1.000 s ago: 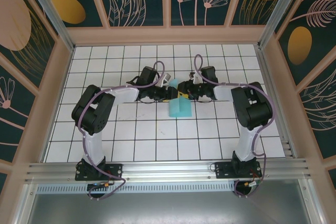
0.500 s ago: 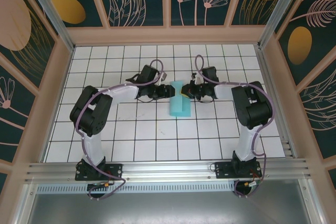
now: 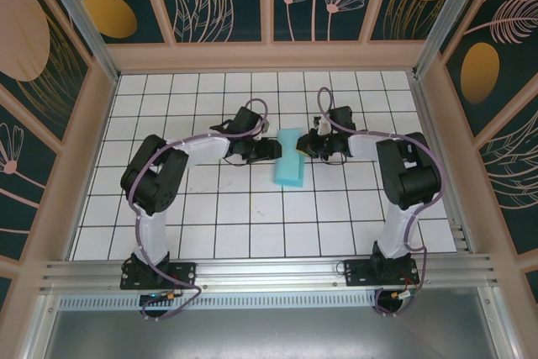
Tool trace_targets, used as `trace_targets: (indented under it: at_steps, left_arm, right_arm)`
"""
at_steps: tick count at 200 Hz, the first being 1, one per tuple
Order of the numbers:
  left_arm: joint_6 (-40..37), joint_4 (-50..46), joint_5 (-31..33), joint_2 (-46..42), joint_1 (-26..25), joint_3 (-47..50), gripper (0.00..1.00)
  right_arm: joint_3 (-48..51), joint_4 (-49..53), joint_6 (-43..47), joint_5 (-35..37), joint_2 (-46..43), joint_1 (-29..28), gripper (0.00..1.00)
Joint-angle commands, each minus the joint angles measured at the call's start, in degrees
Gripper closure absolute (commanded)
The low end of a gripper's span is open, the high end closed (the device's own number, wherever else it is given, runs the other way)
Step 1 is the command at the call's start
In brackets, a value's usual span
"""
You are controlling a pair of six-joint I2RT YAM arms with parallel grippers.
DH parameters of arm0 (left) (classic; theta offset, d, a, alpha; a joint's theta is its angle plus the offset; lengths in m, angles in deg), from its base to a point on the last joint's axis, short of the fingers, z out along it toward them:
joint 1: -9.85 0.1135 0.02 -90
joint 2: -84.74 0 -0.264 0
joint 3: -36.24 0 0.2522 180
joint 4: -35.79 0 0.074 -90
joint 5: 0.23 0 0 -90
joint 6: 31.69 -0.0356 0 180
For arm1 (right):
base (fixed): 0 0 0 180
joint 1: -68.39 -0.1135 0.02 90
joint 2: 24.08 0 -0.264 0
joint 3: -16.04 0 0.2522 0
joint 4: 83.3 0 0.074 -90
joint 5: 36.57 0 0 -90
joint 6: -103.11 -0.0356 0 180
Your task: Fold a paper plane with a square sheet of paper (fold left side to right side)
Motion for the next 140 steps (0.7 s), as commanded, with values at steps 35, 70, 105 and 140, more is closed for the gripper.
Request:
trace_targets:
  at_steps: [35,70,105,140]
  left_arm:
    - [1.2,-1.9,1.1,2.6,-1.1,-2.6,0.49]
    - [0.7,-2.9,0.9,3.8,-1.5,-3.5,0.5]
    - [-1.4,-5.2,1.5,4.7,-2.0,-5.1,0.51]
    - [-3.4,-7.2,2.1,5.0,-2.2,-6.1,0.52]
  right_arm:
    - [0.6,1.9,2.7,1.3,-1.7,0.9,0.76]
    - [1.4,7.1,6.3,7.2,-5.6,2.8,0.59]
    - [5.2,8.4,7.8,9.9,-10.0,6.9,0.54]
    - [8.7,7.9,8.3,10.0,-12.2,10.0,0.53]
